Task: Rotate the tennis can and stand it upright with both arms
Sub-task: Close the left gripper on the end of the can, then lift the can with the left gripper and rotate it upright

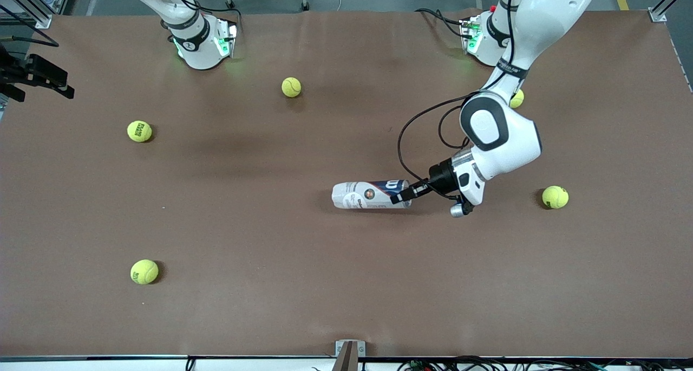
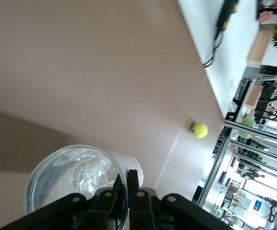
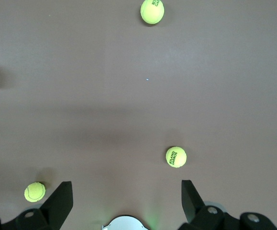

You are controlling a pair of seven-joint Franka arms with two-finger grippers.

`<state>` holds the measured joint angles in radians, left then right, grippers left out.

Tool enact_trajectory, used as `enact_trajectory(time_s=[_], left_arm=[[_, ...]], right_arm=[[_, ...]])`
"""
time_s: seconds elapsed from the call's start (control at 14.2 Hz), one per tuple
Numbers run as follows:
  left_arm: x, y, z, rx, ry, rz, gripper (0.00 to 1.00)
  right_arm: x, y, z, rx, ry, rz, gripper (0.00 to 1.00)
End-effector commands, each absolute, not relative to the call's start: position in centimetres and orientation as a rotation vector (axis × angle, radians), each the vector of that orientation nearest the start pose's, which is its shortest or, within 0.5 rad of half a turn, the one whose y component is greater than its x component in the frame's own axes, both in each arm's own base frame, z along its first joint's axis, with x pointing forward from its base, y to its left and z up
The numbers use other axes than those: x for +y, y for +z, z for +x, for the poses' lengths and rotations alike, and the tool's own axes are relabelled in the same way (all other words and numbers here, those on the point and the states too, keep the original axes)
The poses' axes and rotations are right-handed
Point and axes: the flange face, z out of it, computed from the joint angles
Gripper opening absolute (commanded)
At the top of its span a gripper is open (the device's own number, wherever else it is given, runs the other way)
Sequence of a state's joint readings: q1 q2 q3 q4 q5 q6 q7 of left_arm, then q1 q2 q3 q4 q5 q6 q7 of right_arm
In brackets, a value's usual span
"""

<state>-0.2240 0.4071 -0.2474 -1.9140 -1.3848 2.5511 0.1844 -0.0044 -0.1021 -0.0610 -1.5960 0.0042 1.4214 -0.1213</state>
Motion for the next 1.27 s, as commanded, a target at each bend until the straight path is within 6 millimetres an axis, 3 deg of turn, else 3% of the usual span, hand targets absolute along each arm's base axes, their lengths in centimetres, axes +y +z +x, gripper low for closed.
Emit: enact_trajectory(time_s=[0.0, 0.42, 0.7, 0.91, 1.12, 1.19], left_arm=[[-26.8, 33.0, 58.4, 0.531, 0.051, 2.168, 0.0], [-29.2, 38.3, 58.5, 0.458, -0.097, 2.427, 0.0], [-32.6, 42.4, 58.3, 0.482, -0.148, 2.642, 0.0], [-37.6, 44.0, 55.6, 0.534, -0.066, 2.798, 0.0], [-44.5, 42.0, 51.6, 0.574, 0.081, 2.943, 0.0], [-46.1, 41.6, 51.1, 0.578, 0.132, 2.965, 0.0]], right_arm=[[-3.3, 65.7, 49.6, -0.107, 0.092, -3.121, 1.0], [-3.0, 65.7, 49.7, -0.016, 0.086, -3.129, 1.0], [-3.2, 65.8, 49.8, -0.009, 0.071, -3.126, 1.0], [-3.4, 65.8, 49.8, -0.004, 0.069, -3.126, 1.0], [-3.3, 65.8, 49.8, -0.007, 0.069, -3.126, 1.0], [-3.3, 65.8, 49.8, -0.007, 0.066, -3.126, 1.0]])
